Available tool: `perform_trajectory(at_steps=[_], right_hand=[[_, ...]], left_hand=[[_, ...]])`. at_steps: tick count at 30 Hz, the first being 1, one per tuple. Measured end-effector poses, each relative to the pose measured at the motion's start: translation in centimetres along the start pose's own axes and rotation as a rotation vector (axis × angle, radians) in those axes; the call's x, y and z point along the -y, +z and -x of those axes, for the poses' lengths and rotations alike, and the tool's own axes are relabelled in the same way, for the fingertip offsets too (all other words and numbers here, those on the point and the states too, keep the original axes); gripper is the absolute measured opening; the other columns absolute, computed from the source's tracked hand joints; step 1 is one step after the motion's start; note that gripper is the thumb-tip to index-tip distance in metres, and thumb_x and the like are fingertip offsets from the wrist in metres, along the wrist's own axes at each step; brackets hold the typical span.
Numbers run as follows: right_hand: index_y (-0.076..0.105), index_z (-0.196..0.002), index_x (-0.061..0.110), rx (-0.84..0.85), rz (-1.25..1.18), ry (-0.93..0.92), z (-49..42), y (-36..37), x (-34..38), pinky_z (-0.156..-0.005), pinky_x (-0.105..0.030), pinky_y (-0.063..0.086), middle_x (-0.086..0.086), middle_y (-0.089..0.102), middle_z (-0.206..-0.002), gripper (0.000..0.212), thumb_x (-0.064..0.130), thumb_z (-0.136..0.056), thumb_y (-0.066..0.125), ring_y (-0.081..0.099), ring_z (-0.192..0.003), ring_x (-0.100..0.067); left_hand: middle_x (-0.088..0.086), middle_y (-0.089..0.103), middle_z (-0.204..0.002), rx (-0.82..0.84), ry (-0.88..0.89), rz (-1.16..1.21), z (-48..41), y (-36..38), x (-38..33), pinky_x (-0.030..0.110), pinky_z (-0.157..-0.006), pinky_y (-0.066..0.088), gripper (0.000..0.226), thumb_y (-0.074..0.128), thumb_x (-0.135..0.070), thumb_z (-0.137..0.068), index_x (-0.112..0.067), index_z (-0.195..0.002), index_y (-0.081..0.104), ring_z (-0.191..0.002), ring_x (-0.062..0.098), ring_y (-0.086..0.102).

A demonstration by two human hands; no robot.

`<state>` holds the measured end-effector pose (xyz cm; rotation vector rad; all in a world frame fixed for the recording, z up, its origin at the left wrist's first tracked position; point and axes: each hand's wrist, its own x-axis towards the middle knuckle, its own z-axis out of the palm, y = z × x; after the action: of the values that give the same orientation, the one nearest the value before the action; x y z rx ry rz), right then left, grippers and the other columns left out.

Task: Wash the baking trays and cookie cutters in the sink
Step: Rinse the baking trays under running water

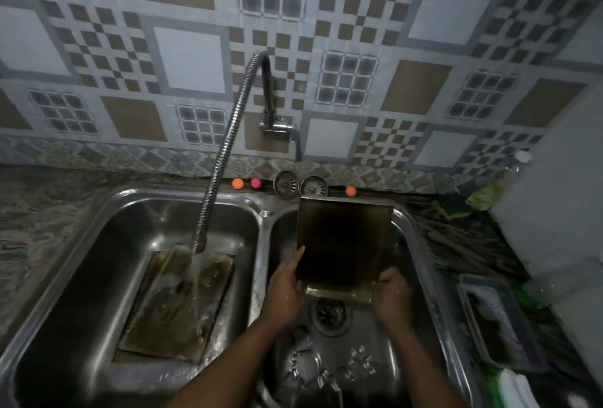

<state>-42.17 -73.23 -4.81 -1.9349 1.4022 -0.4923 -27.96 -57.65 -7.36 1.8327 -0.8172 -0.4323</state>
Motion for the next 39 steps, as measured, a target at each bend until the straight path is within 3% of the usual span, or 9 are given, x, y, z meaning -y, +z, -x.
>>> perform_trajectory(at_steps=[5,8,13,18,24,28,31,34,39], right_hand=[[0.060,-0.086,0.007,0.166,0.112,0.110,-2.4,0.9,-5.3,-0.068,-0.026,0.041,-0.018,0.067,-0.090,0.006,0.001,-0.086,0.061,0.065,-0.087,-0.030],[0.046,-0.071,0.019,0.263,0.153,0.114,-3.8,2.1,-7.1,-0.066,-0.024,0.041,-0.007,0.058,-0.081,0.029,-0.001,-0.087,0.061,0.062,-0.086,-0.026],[0.038,-0.063,0.027,0.388,0.251,0.089,-6.6,4.3,-11.1,-0.071,-0.031,0.050,-0.001,0.057,-0.076,0.043,-0.003,-0.078,0.064,0.064,-0.083,-0.029],[0.045,-0.084,0.024,0.523,0.383,0.148,-6.2,6.1,-14.6,-0.080,-0.031,0.053,-0.006,0.064,-0.096,0.026,0.007,-0.085,0.066,0.064,-0.094,-0.027],[0.048,-0.064,0.016,0.423,0.223,0.279,-4.3,6.6,-14.9,-0.044,-0.024,0.037,-0.004,0.046,-0.059,0.017,0.011,-0.080,0.053,0.045,-0.049,-0.019],[0.044,-0.057,0.014,0.388,0.083,0.376,-3.2,6.6,-15.7,-0.046,-0.025,0.028,-0.002,0.037,-0.044,0.019,0.014,-0.075,0.051,0.036,-0.050,-0.019],[0.046,-0.059,0.013,0.395,0.165,0.306,-3.5,5.7,-16.3,-0.051,-0.036,0.046,-0.007,0.049,-0.059,0.032,-0.002,-0.087,0.051,0.048,-0.057,-0.021],[0.054,-0.068,0.017,0.421,0.195,0.205,-3.8,4.4,-15.4,-0.065,-0.039,0.056,-0.004,0.060,-0.072,0.027,-0.002,-0.086,0.059,0.061,-0.068,-0.022],[0.070,-0.098,0.009,0.329,0.125,-0.005,-3.4,3.3,-4.6,-0.069,-0.022,0.043,0.000,0.067,-0.091,0.011,0.009,-0.089,0.063,0.062,-0.085,-0.015]], left_hand=[[0.002,0.052,-0.139,0.103,-0.195,-0.005,-0.4,4.0,2.8,0.009,-0.096,0.043,0.068,0.048,0.014,-0.082,-0.014,-0.145,0.043,-0.118,0.013,0.058],[0.000,0.052,-0.136,0.169,-0.273,-0.077,-1.0,5.0,3.9,0.000,-0.096,0.031,0.065,0.050,0.012,-0.083,-0.010,-0.143,0.044,-0.125,0.012,0.052],[-0.008,0.064,-0.123,0.205,-0.300,-0.108,-2.1,7.1,8.4,0.019,-0.103,0.045,0.059,0.055,0.004,-0.076,-0.022,-0.128,0.059,-0.118,0.010,0.061],[-0.001,0.074,-0.094,0.307,-0.426,-0.220,-1.4,7.9,9.4,0.036,-0.080,0.056,0.044,0.052,-0.021,-0.065,-0.014,-0.105,0.070,-0.088,0.014,0.071],[0.008,0.067,-0.062,0.371,-0.627,-0.198,0.0,8.6,9.7,0.044,-0.055,0.057,0.026,0.070,-0.031,-0.062,-0.009,-0.070,0.059,-0.060,0.020,0.069],[0.002,0.072,-0.088,0.407,-0.636,-0.195,0.5,9.0,8.1,0.032,-0.070,0.060,0.027,0.074,-0.031,-0.069,-0.020,-0.092,0.066,-0.080,0.016,0.070],[0.002,0.071,-0.107,0.430,-0.670,-0.068,0.5,9.6,6.8,0.029,-0.077,0.059,0.061,0.075,-0.028,-0.069,-0.023,-0.128,0.059,-0.092,0.019,0.071],[0.008,0.071,-0.098,0.416,-0.590,-0.009,-0.1,9.0,4.6,0.034,-0.069,0.058,0.042,0.071,-0.012,-0.077,-0.023,-0.116,0.062,-0.084,0.025,0.072],[-0.010,0.066,-0.103,0.225,-0.382,0.081,-1.9,5.3,0.8,0.009,-0.077,0.048,0.033,0.063,-0.014,-0.091,-0.028,-0.120,0.060,-0.094,0.010,0.066]])
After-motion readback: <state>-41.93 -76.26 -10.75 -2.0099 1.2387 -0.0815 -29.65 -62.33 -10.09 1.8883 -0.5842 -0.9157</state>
